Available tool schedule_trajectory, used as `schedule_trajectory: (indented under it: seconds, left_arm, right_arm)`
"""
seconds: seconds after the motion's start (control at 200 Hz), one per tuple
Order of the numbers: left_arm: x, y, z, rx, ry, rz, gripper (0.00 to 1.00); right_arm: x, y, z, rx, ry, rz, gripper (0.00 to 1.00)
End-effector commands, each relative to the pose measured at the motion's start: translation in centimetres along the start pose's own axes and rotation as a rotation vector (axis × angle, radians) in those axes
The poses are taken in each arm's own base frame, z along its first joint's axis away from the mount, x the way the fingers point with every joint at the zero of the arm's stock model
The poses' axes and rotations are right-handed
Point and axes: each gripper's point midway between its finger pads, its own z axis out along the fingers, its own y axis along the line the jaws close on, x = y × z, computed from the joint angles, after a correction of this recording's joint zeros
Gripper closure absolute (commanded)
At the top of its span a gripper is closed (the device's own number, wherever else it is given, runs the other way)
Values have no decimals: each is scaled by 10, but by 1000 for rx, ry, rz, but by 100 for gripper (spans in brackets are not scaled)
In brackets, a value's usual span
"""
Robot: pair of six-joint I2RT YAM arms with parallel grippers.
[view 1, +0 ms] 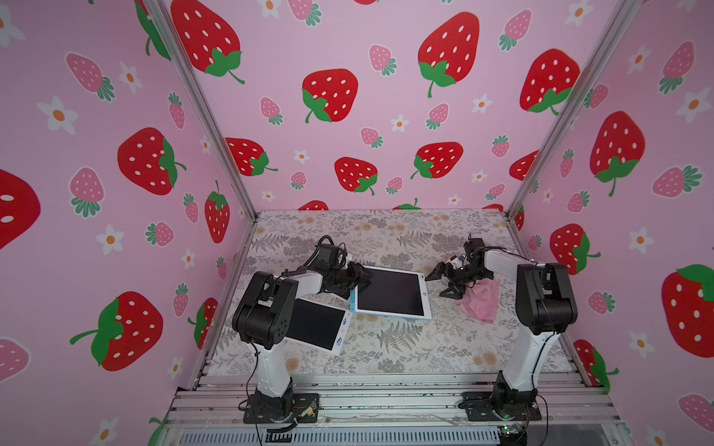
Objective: Wipe the drawing tablet
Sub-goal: Adjust the drawing tablet at the center of the board.
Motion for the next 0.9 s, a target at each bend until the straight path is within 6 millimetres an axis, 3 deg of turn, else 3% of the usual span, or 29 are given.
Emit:
schedule_trajectory:
  seconds: [0.0,0.05,0.165,0.27,0.41,0.515,0.63,0.81,0.895]
  left_arm:
    - [-2,-16,-3,31,24,12,77]
    - [0,-10,-2,-3,36,11,71]
    - [4,3,-3,-66,48,9,69]
    - [5,13,-9,-159,54,21,56]
    - [8,15,-16,-208,65,49,54]
    - [11,14,-17,-194,78,47,50]
    - [10,-2,-16,-83,69,22,41]
    - [9,-14,-16,-40,89,7,38]
    - [12,-9,-14,-64,109,7,42]
  right_arm:
    - [8,-8,13,47,18,8,14]
    - [8,-10,14,58,16,7,14]
    - [8,-13,19,86,22,8,14]
    - [8,-14,22,110,29,1,14]
    - [7,-14,23,115,30,1,14]
    - [6,-14,24,115,34,0,14]
    - [6,-9,25,91,40,-3,14]
    - [9,-7,26,77,53,-2,14]
    - [9,-7,27,72,60,1,14]
